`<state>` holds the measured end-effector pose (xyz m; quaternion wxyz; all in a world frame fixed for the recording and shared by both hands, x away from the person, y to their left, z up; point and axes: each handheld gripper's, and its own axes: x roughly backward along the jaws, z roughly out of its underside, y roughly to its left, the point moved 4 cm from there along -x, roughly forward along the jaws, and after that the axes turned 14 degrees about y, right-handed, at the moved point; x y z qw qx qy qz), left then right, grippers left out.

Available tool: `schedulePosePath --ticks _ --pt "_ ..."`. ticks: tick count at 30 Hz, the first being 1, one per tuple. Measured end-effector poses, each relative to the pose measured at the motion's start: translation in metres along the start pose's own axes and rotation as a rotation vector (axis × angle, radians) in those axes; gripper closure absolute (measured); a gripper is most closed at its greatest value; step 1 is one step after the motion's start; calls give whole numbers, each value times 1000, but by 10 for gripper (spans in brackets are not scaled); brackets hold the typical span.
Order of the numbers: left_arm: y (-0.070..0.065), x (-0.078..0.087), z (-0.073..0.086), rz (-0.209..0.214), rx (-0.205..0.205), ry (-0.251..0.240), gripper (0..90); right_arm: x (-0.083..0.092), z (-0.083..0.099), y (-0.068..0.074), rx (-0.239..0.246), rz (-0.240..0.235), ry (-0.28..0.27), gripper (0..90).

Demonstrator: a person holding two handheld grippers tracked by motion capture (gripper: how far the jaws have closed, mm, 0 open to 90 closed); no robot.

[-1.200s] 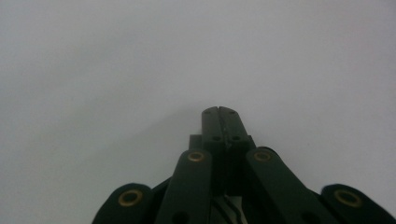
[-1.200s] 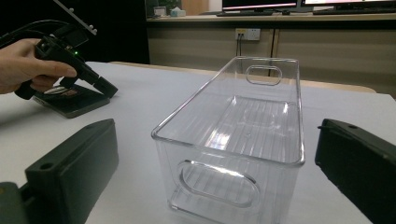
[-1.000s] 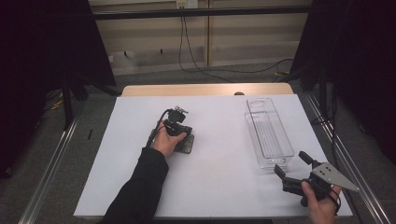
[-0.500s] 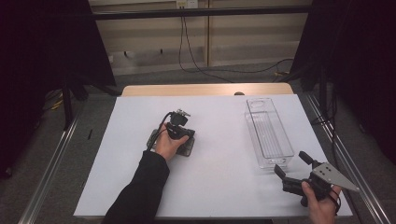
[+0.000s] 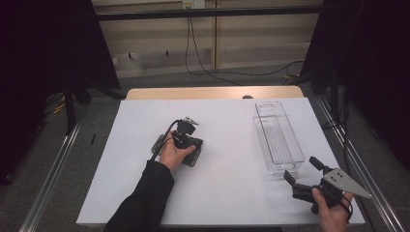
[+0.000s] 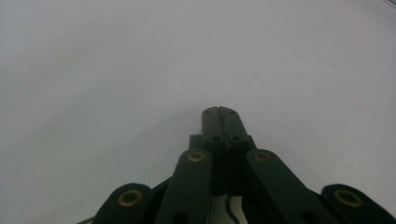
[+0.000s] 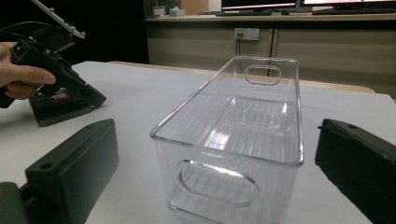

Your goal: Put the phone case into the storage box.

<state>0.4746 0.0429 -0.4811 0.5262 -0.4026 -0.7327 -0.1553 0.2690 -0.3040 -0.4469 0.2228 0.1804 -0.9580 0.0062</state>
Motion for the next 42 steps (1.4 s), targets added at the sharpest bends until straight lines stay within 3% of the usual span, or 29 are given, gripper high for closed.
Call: schedulePosePath --ticks 4,11,19,26,34,39,42 --pt "-7 0 1 3 -27 10 900 0 0 0 -1 0 0 0" --pt "-13 1 8 22 -15 6 900 0 0 0 0 -1 -1 0" --pt "-19 5 16 9 -46 24 900 0 0 0 -3 3 -2 0" --pt "-22 8 25 24 -36 18 900 0 0 0 -2 3 -1 0" --pt "-27 12 36 27 -54 22 900 1 0 0 -1 5 -1 0" --pt "-26 13 41 52 -36 3 900 1 0 0 0 5 -1 0" --pt "-28 15 42 37 -50 22 900 1 0 0 -1 4 -1 0"
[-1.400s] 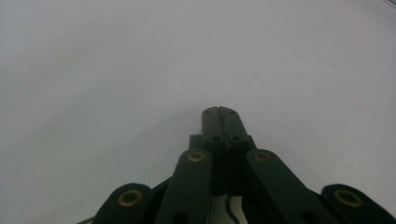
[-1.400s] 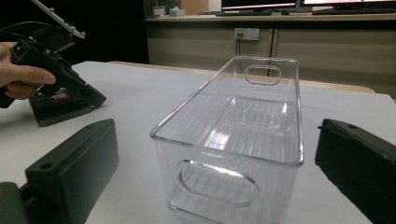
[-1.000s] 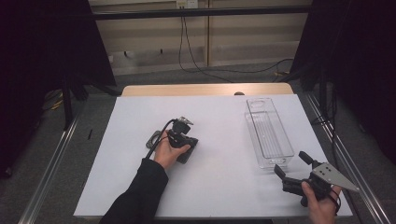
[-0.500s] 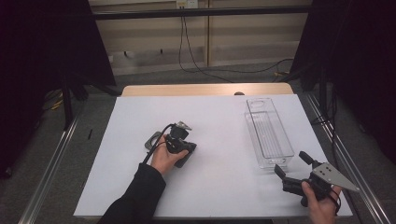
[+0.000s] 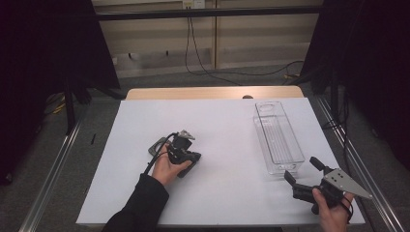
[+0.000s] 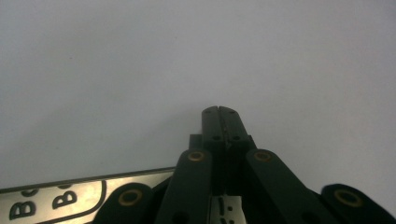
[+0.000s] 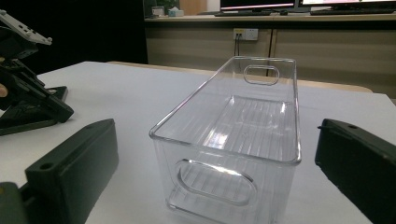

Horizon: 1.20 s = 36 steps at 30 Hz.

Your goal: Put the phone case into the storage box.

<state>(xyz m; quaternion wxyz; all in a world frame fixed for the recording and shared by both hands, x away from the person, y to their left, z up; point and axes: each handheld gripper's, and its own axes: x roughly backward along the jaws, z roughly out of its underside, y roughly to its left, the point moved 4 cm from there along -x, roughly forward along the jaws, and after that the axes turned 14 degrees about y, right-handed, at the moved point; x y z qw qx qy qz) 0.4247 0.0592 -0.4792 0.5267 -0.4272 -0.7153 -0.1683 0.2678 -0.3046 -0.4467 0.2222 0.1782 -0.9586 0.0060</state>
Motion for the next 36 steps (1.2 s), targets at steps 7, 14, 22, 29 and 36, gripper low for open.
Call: schedulePosePath --ticks 7,14,22,29,36 --pt "-1 1 4 8 9 -7 900 0 0 0 0 -1 0 0" --pt "-4 5 12 10 2 0 900 0 0 0 -1 0 0 0" --pt "-8 7 20 6 1 -5 900 1 0 0 0 0 0 0" --pt "-11 14 34 10 -1 -4 900 1 0 0 1 -2 0 0" --pt "-12 19 46 15 2 -5 900 1 0 1 0 -1 1 0"
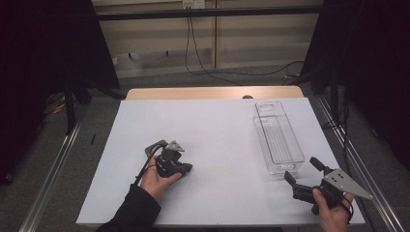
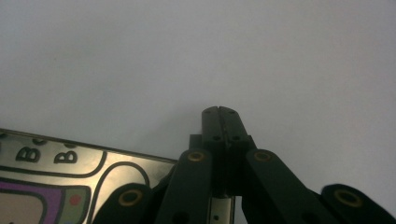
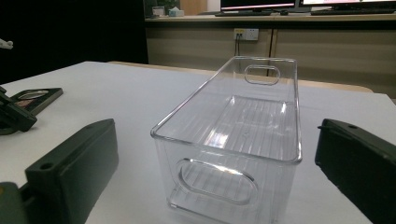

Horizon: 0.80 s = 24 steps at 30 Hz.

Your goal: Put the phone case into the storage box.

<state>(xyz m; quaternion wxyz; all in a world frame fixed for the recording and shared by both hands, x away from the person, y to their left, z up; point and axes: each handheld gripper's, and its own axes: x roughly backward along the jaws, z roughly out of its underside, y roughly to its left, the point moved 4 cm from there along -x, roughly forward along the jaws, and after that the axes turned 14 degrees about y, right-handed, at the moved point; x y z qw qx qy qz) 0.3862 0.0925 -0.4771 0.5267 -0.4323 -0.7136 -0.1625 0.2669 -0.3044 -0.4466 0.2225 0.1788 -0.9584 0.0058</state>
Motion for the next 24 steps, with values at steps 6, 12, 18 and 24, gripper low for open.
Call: schedulePosePath --ticks 6,12,18,24 --pt "0 7 12 5 15 0 900 0 0 0 0 -2 -1 0" --pt "-1 13 25 4 23 5 900 0 0 0 2 -3 0 0" --pt "-1 17 31 4 17 6 900 0 0 0 1 -3 0 0" --pt "-2 22 41 -6 20 13 900 0 0 0 1 -3 -1 0"
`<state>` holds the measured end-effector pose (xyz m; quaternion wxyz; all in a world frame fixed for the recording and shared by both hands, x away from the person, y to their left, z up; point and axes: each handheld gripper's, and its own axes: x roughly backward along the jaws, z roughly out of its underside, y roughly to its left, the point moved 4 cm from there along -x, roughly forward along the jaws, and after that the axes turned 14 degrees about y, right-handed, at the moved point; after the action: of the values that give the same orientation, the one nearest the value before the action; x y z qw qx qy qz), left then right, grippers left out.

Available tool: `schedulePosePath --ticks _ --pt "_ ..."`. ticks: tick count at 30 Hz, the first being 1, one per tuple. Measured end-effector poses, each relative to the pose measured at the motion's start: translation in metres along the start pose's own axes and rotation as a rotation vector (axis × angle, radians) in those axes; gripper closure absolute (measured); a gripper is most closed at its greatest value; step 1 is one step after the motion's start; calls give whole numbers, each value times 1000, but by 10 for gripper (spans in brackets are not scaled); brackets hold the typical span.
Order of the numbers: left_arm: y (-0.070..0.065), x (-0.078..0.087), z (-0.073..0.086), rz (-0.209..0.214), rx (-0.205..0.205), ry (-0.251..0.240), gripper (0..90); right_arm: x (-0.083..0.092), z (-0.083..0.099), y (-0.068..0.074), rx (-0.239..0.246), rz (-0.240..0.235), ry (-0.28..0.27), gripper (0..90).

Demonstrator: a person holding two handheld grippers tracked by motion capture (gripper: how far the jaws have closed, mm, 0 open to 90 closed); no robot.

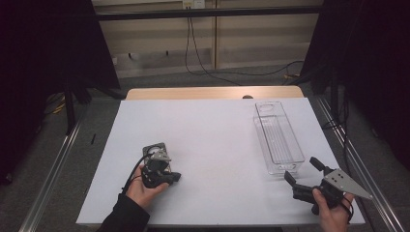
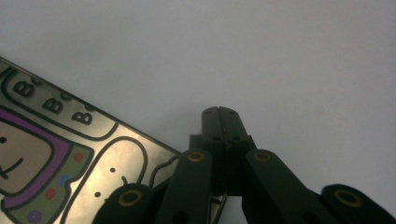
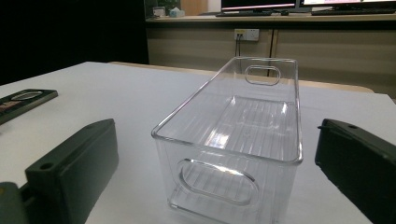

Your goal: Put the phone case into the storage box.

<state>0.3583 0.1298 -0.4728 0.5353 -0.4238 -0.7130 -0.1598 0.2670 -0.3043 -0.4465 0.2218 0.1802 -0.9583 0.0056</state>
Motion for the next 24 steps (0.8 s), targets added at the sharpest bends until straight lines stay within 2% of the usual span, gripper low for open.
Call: schedulePosePath --ticks 6,9,24 --pt "1 6 13 2 33 -6 900 0 0 0 1 -1 0 0" --pt "0 10 19 -5 29 2 900 0 0 1 2 -3 1 0" --pt "8 20 38 -14 81 -13 900 0 0 1 3 -4 1 0"
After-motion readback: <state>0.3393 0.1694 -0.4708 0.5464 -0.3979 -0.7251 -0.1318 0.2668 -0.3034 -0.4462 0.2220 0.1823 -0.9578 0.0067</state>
